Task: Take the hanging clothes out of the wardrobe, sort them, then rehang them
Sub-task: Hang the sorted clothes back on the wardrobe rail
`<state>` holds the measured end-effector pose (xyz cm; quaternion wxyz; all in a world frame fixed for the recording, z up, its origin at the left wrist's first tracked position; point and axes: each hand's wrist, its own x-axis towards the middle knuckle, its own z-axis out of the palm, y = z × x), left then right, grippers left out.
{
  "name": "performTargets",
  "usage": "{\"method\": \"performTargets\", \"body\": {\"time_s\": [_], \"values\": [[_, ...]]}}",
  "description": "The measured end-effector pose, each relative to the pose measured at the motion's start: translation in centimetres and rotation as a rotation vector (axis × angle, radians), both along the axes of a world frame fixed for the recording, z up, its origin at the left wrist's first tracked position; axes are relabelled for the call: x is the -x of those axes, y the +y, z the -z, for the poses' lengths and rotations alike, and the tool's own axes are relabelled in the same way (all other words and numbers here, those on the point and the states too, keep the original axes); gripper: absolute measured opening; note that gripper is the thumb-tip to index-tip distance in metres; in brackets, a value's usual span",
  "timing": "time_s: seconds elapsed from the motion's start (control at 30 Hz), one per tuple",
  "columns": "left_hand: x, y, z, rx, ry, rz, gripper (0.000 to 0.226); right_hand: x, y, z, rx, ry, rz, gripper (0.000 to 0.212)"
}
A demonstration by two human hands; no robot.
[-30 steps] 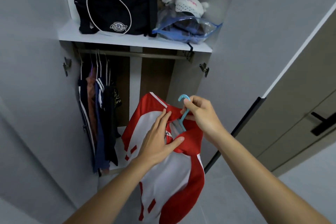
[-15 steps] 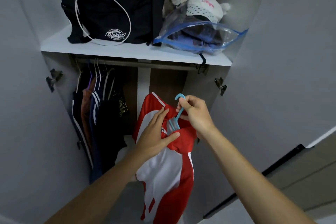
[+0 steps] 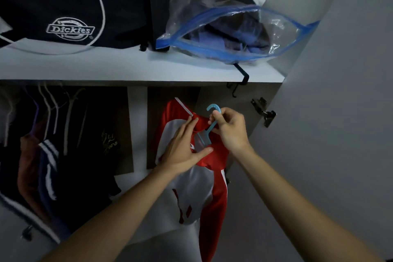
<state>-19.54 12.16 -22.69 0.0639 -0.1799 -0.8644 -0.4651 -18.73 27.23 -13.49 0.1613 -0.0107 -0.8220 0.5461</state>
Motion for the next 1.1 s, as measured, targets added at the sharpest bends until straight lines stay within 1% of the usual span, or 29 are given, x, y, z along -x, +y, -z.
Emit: {"method": "performTargets", "body": {"time_s": [0.13, 0.27, 0.4, 0.5, 0.63, 0.73, 0.83, 0.93, 1.1], "values": [[4.7, 0.5, 1.4, 0.017, 0.052, -0.01, 0.106, 4.1, 0.1, 1.6, 0.002, 0.074, 0.041, 0.03], [8.8, 2.2, 3.4, 0.067, 0.13, -0.078, 0.111, 7.6, 1.0, 3.7, -0.017, 0.144, 0.106, 0.03], [12.6, 4.0, 4.9, 0.043, 0.213, -0.11, 0.112, 11.1, 2.1, 5.5, -0.029, 0.218, 0.211, 0.033], [14.9, 5.0, 5.0, -0.019, 0.249, -0.113, 0.109, 13.4, 2.9, 5.5, -0.045, 0.253, 0.276, 0.033], [17.5, 5.7, 4.1, 0.0, 0.293, -0.108, 0.098, 16.5, 4.2, 4.2, -0.044, 0.239, 0.34, 0.027], [19.0, 5.9, 3.4, 0.008, 0.284, -0.102, 0.099, 18.7, 4.9, 3.5, -0.068, 0.253, 0.34, 0.03], [19.8, 6.3, 2.9, -0.007, 0.277, -0.086, 0.097, 20.4, 5.3, 3.2, -0.063, 0.256, 0.345, 0.027], [20.1, 6.9, 2.7, -0.044, 0.253, -0.088, 0.092, 21.9, 5.7, 3.3, -0.149, 0.242, 0.346, 0.025], [20.2, 7.6, 3.0, -0.084, 0.225, -0.111, 0.087, 23.3, 6.0, 3.3, -0.196, 0.215, 0.314, 0.024]]}}
